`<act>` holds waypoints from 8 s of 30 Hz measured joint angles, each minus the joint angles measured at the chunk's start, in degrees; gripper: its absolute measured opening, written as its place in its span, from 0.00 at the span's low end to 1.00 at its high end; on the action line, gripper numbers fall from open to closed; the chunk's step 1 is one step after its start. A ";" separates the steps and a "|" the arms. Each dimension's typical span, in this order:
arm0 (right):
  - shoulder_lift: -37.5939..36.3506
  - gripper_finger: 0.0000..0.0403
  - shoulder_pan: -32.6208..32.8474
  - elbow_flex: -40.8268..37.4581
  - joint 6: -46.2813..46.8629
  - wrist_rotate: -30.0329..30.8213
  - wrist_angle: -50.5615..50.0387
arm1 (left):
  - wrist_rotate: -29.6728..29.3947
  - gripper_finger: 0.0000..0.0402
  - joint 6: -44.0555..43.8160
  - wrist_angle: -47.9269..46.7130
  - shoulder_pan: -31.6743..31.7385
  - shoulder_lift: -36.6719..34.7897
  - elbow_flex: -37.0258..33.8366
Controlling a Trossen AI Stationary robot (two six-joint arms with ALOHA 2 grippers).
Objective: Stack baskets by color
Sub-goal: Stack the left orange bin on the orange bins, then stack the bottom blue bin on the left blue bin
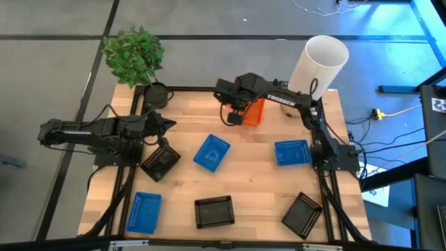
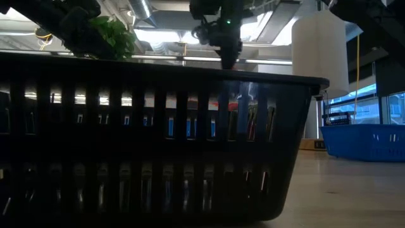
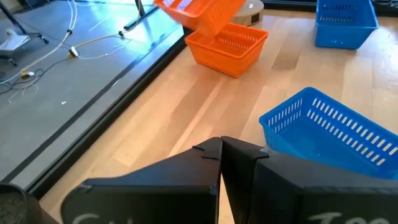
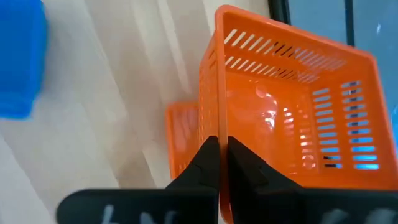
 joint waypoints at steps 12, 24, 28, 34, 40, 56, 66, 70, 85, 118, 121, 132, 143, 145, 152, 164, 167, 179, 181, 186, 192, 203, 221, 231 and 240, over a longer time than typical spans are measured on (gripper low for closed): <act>0.02 0.01 -0.67 -10.49 3.44 1.23 0.27 | 0.11 0.00 0.01 -0.11 0.00 0.00 0.00; 0.02 0.01 -0.70 -19.72 0.86 0.38 8.38 | 0.09 0.00 0.02 -0.12 -0.01 -0.01 0.00; 0.04 0.01 -0.70 -17.40 -0.71 0.60 8.55 | -0.05 0.00 0.02 0.07 0.00 -0.01 0.00; 0.02 0.01 -0.70 -13.42 -0.50 0.40 8.60 | -0.07 0.00 0.02 0.12 -0.02 0.00 0.00; 0.02 0.01 -0.70 -13.20 -0.34 -0.43 8.62 | -0.09 0.00 -0.02 0.11 -0.02 0.00 0.00; 0.02 0.24 -1.14 -13.27 -0.96 -2.09 8.42 | -0.11 0.00 -0.13 0.09 -0.02 0.00 0.00; -0.08 0.04 -1.53 -9.72 4.65 9.81 -2.22 | -0.13 0.00 -0.17 0.09 0.00 -0.02 0.00; -3.47 0.01 -2.46 -12.52 6.81 4.13 -1.34 | -0.20 0.00 -0.17 0.07 0.00 -0.02 0.00; -21.57 0.00 -6.65 -53.06 8.39 -14.82 30.42 | 0.02 0.00 0.07 0.21 0.00 0.00 0.00; -20.22 0.00 -16.31 -63.47 -6.47 -15.23 61.78 | 0.09 0.00 0.96 1.90 0.00 0.00 0.00; -20.87 0.00 -16.28 -63.43 -6.88 -12.52 60.85 | 0.07 0.00 0.96 1.90 0.00 0.00 0.00; -17.81 0.00 -20.61 -63.43 -10.41 -18.58 70.71 | -0.07 0.00 1.05 1.86 -0.03 0.00 0.00; -15.15 0.00 -20.98 -63.43 -14.28 -25.46 81.58 | -0.18 0.00 1.03 1.82 0.00 0.00 0.00; -15.15 0.00 -20.96 -63.43 -14.66 -28.09 84.10 | -0.21 0.00 1.03 1.84 0.00 0.00 0.00; -15.09 0.00 -20.94 -63.39 -15.34 -35.66 89.10 | -0.55 0.00 1.03 1.81 -0.02 0.00 0.00; -25.31 0.00 -15.13 -58.26 -14.23 -35.39 69.72 | -1.21 0.00 -1.68 1.75 -0.02 0.00 0.00; -28.27 0.00 -12.34 -55.54 -14.65 -35.05 59.37 | -1.18 0.00 -1.64 1.73 -0.02 0.00 0.00; -31.50 0.02 -2.77 -52.13 -9.20 -37.03 42.59 | 0.02 0.00 -1.95 1.77 -0.02 0.00 0.00; -31.50 0.02 -2.04 -52.13 -9.15 -36.86 42.61 | -0.86 0.00 -3.67 1.77 0.00 0.00 0.00; -31.50 0.04 -1.33 -52.13 -7.69 -36.60 42.68 | -1.09 0.03 -10.61 1.79 -0.02 0.00 0.00; -31.50 0.11 -1.29 -52.13 -6.72 -36.62 42.67 | -1.13 0.16 -15.56 1.69 0.00 0.00 0.00; -31.50 0.11 -1.31 -52.13 -14.26 -36.60 42.67 | 11.98 0.21 -5.24 0.89 -1.94 1.21 9.82; -31.50 0.11 -1.36 -52.13 -22.97 -36.62 42.69 | 32.92 0.20 -19.78 -50.43 -11.95 21.73 41.45; -31.50 0.11 -1.36 -52.13 -24.37 -36.62 42.74 | 40.92 0.20 -21.76 -54.89 -25.47 25.53 36.03; -31.94 0.11 -1.31 -52.17 -24.35 -49.68 42.63 | 33.78 0.20 -30.70 -41.16 -38.49 25.51 26.73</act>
